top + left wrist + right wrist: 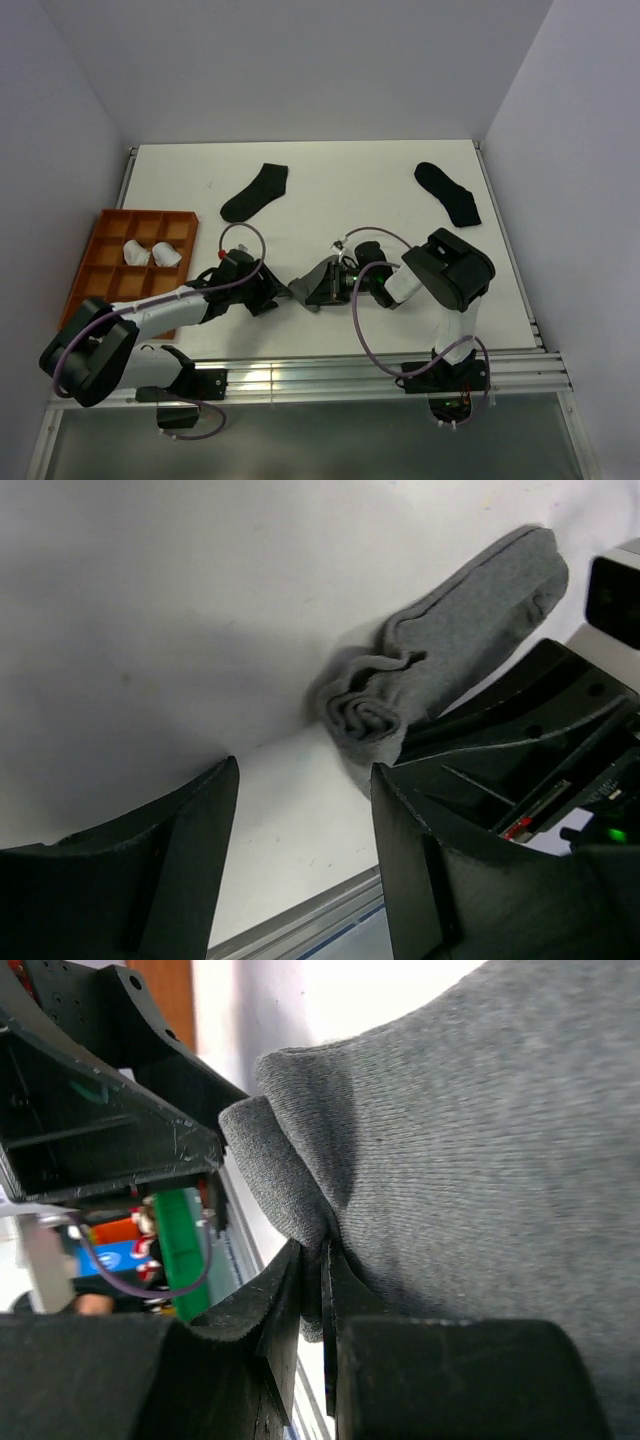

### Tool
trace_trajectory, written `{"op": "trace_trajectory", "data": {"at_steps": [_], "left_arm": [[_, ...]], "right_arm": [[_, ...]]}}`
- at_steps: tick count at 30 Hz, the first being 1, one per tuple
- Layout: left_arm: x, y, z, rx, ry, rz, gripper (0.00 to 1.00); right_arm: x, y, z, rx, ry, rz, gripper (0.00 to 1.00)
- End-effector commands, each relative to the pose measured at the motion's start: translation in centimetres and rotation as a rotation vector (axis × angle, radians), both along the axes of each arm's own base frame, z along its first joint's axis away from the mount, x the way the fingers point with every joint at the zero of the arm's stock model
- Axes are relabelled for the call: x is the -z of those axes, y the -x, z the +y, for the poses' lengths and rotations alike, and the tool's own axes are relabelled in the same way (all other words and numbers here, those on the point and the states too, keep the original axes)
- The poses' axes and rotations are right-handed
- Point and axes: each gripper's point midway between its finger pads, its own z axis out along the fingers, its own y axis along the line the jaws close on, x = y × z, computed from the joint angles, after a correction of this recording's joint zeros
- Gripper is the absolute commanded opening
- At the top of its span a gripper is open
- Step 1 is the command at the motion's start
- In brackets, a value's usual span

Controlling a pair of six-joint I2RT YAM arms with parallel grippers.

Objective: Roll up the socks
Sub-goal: Roll the sock at the center of the board.

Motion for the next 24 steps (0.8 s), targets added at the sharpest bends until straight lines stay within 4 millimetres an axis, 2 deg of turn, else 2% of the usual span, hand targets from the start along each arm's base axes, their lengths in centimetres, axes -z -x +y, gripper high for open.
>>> {"op": "trace_trajectory", "data": {"at_steps": [1,9,14,20,23,24], "left_arm": [[-1.2,-1.7,-1.8,0.012,0.023,-0.057,0.61],[-1.5,-2.2,-3.0,0.021,0.05,-0.097,0.6],[-0.5,-2.2,-3.0,0.029,0.023,-0.073,0.58],[1.2,-2.2,-3.0,0.04,-0.016,-0.037,0.51],[2.2,-2.0,-2.8,0.046,-0.042,-0.012,0.43],[2.7,-1.9,-2.7,0.047,-0.056,0.003,0.38]], "right_arm": [[1.8,0.5,-1.1,0.042,0.007,0.098,0.0],[2.7,0.5,-1.7,0.058,0.012,0.149,0.0],[3.3,0.5,-1.9,0.066,0.042,0.17,0.0],[3.7,0.5,-2.0,0.071,0.048,0.189,0.0],[3.7,0.5,-2.0,0.07,0.052,0.19,0.0],[3.6,0.3,-2.0,0.07,0.051,0.18,0.0]]}}
